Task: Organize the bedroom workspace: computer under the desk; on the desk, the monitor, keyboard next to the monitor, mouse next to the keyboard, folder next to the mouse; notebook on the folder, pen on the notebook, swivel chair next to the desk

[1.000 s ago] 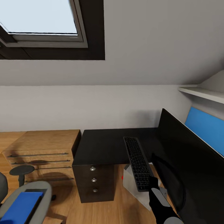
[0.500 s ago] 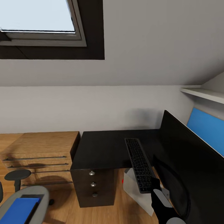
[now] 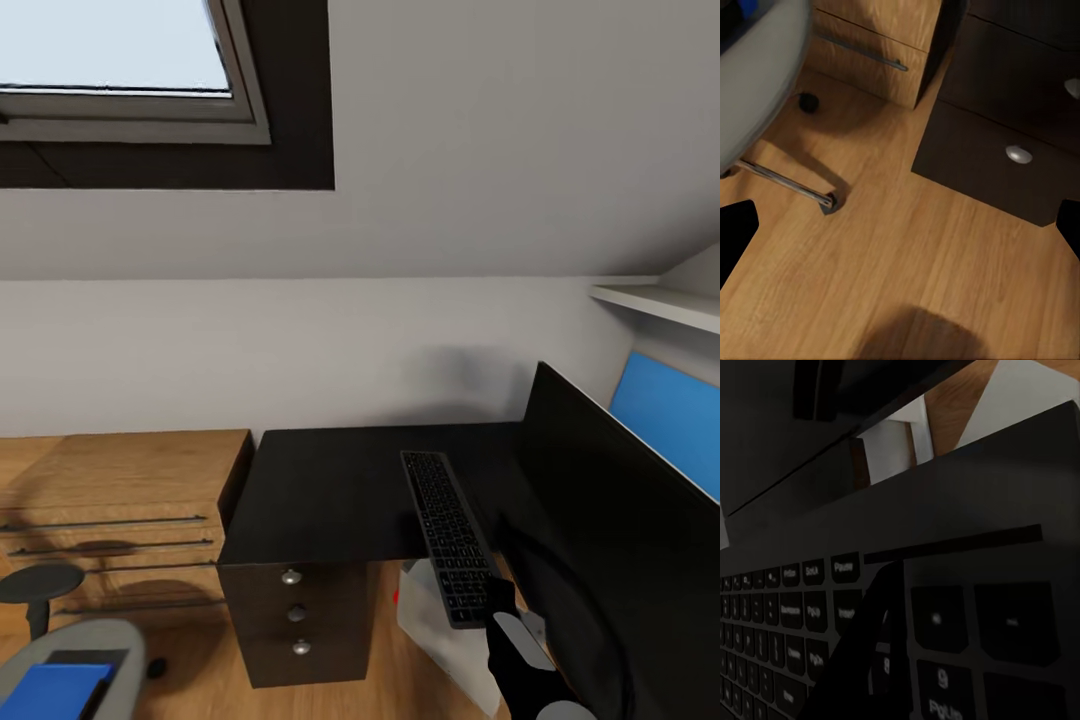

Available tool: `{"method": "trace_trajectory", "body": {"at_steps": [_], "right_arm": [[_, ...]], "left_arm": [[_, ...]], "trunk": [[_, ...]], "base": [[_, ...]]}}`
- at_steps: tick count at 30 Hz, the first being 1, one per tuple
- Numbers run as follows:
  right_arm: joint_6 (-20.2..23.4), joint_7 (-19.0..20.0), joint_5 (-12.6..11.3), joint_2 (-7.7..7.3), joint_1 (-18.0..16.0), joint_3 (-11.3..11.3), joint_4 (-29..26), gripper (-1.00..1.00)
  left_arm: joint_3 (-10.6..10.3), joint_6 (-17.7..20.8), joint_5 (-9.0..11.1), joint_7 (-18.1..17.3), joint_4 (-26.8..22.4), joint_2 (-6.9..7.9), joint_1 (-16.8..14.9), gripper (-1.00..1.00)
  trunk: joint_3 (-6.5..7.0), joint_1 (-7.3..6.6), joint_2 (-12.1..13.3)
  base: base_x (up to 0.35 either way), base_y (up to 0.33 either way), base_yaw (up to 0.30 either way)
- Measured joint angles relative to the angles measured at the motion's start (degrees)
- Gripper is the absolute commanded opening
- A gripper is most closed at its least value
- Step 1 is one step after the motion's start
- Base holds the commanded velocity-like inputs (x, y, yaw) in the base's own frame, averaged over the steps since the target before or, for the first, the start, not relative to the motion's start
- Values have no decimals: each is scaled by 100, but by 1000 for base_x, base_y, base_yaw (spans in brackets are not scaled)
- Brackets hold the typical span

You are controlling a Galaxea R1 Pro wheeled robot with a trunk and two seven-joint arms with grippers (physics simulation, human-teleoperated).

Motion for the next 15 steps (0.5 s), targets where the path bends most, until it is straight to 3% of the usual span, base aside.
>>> {"method": "trace_trajectory", "body": {"at_steps": [9, 15], "right_arm": [[10, -7, -10, -6, 2, -3, 34, -100], [10, -11, -15, -7, 2, -3, 35, -100]], "left_arm": [[0, 0, 0, 0, 0, 0, 0, 100], [0, -3, 0, 0, 0, 0, 0, 100]], "trunk": [[0, 0, 0], [0, -1, 0]], "base": [[218, 0, 0], [307, 0, 0]]}}
